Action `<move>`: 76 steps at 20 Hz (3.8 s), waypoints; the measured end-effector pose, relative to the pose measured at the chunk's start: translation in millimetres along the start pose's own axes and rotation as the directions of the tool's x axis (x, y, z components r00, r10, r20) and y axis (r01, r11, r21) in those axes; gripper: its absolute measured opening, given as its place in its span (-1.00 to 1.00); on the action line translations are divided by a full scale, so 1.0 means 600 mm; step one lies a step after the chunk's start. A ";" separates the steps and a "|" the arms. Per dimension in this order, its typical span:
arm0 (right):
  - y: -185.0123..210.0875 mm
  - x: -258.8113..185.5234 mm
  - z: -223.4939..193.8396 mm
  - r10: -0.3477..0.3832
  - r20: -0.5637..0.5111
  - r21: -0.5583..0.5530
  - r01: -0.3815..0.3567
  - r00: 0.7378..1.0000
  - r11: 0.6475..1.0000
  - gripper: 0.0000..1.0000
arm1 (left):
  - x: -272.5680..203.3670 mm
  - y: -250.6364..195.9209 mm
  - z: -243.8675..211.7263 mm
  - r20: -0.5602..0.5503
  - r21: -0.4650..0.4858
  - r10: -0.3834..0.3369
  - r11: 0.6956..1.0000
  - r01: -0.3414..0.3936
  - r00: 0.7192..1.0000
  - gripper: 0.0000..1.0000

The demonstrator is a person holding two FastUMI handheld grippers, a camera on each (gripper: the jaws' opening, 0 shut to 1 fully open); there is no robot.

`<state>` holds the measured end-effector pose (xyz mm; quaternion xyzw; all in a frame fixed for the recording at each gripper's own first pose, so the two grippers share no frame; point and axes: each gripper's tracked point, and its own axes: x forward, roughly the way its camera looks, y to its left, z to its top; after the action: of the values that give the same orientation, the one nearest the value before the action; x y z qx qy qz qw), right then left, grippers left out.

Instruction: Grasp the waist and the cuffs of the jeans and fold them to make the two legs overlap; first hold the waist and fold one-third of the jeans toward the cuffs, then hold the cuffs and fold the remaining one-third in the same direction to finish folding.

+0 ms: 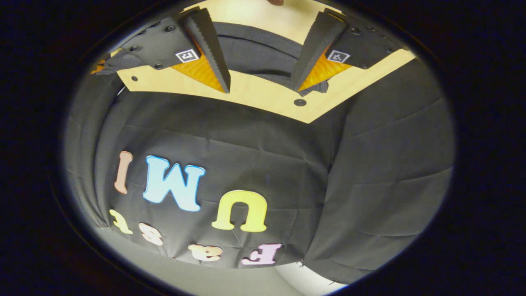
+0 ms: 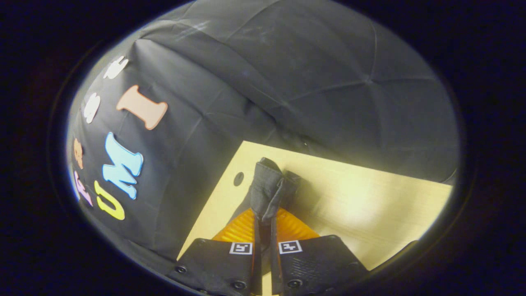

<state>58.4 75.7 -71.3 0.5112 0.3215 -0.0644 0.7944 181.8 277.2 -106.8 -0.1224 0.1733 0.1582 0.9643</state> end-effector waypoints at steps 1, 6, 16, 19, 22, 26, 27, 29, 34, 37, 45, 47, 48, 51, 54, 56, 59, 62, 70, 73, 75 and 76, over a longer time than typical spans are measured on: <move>0.013 -0.019 0.008 0.021 0.021 -0.018 -0.021 1.000 1.000 -0.84 | -0.005 -0.005 0.003 0.006 -0.001 -0.011 1.000 0.011 1.000 0.94; 0.121 -0.106 -0.002 0.184 0.118 -0.197 -0.159 0.976 0.968 -0.84 | -0.023 -0.024 -0.007 0.005 0.009 -0.049 0.999 0.049 0.999 0.93; 0.334 -0.188 -0.283 0.461 -0.026 -0.617 -0.377 0.887 0.691 -0.85 | -0.037 0.013 -0.024 -0.015 -0.076 -0.065 0.995 0.064 0.998 0.93; 0.326 -0.160 -0.386 0.449 -0.145 -0.676 -0.420 0.881 0.606 -0.84 | -0.044 0.042 -0.029 -0.011 -0.083 -0.056 0.995 0.055 0.998 0.93; 0.298 -0.112 -0.470 0.387 -0.234 -0.717 -0.427 0.892 0.551 -0.85 | -0.045 0.064 -0.052 -0.030 -0.090 -0.044 0.995 0.041 0.999 0.93; 0.245 -0.087 -0.544 0.301 -0.316 -0.742 -0.432 0.900 0.512 -0.92 | -0.041 0.090 -0.086 -0.090 -0.120 -0.035 0.992 0.024 0.995 0.94; 0.244 -0.081 -0.549 0.295 -0.333 -0.738 -0.442 0.896 0.509 -0.82 | -0.037 0.092 -0.093 -0.107 -0.142 -0.040 0.990 0.025 0.993 0.94; 0.246 -0.080 -0.541 0.293 -0.342 -0.738 -0.448 0.893 0.504 -0.80 | -0.024 0.100 -0.106 -0.135 -0.183 -0.040 0.983 0.015 0.990 0.93; 0.267 -0.121 -0.549 0.349 -0.394 -0.681 -0.526 0.850 0.510 0.45 | 0.009 0.123 -0.146 -0.210 -0.365 -0.059 0.931 -0.023 0.976 0.94; 0.264 -0.137 -0.524 0.340 -0.365 -0.702 -0.496 0.867 0.511 0.58 | 0.033 0.152 -0.171 -0.255 -0.472 -0.058 0.879 -0.072 0.965 0.94; 0.256 -0.176 -0.395 0.306 -0.153 -0.771 -0.307 0.940 0.558 0.90 | 0.116 0.305 -0.276 -0.381 -0.698 -0.030 0.665 -0.266 0.924 0.94; 0.239 -0.173 -0.368 0.263 -0.102 -0.788 -0.239 0.960 0.568 0.91 | 0.134 0.347 -0.304 -0.403 -0.733 -0.032 0.609 -0.302 0.915 0.93; 0.232 -0.173 -0.355 0.241 -0.084 -0.794 -0.212 0.967 0.570 0.92 | 0.148 0.361 -0.322 -0.413 -0.743 -0.034 0.590 -0.315 0.910 0.93; 0.223 -0.169 -0.331 0.195 -0.048 -0.797 -0.155 0.980 0.584 0.91 | 0.195 0.403 -0.347 -0.425 -0.757 -0.021 0.556 -0.343 0.905 0.92; 0.217 -0.165 -0.325 0.159 -0.031 -0.789 -0.121 0.987 0.603 0.92 | 0.225 0.429 -0.335 -0.413 -0.774 -0.024 0.537 -0.336 0.911 0.91; 0.211 -0.161 -0.326 0.136 -0.025 -0.784 -0.104 0.990 0.612 0.91 | 0.246 0.435 -0.331 -0.414 -0.770 -0.042 0.549 -0.325 0.909 0.90; 0.211 -0.153 -0.330 0.101 -0.017 -0.775 -0.077 0.995 0.628 0.92 | 0.276 0.415 -0.323 -0.422 -0.762 -0.117 0.583 -0.281 0.899 0.92; 0.212 -0.149 -0.334 0.080 -0.012 -0.759 -0.061 0.997 0.648 0.92 | 0.313 0.392 -0.322 -0.408 -0.772 -0.177 0.591 -0.235 0.896 0.87; 0.222 -0.147 -0.324 0.040 0.001 -0.756 -0.025 0.999 0.654 0.92 | 0.389 0.324 -0.324 -0.317 -0.844 -0.293 0.520 -0.128 0.902 0.87; 0.226 -0.144 -0.315 0.032 0.011 -0.753 -0.013 0.999 0.658 0.92 | 0.412 0.322 -0.327 -0.300 -0.856 -0.284 0.501 -0.126 0.911 0.82; 0.223 -0.147 -0.314 0.028 0.015 -0.752 -0.007 1.000 0.660 0.92 | 0.419 0.320 -0.346 -0.304 -0.850 -0.278 0.511 -0.127 0.911 0.48; 0.221 -0.147 -0.314 0.025 0.016 -0.752 -0.004 1.000 0.659 0.92 | 0.423 0.320 -0.350 -0.307 -0.844 -0.274 0.522 -0.127 0.911 0.23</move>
<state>-37.4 278.9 30.6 0.1392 0.3056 0.0741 0.9390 278.7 459.4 -427.1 -0.6136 0.2631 0.1517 0.7289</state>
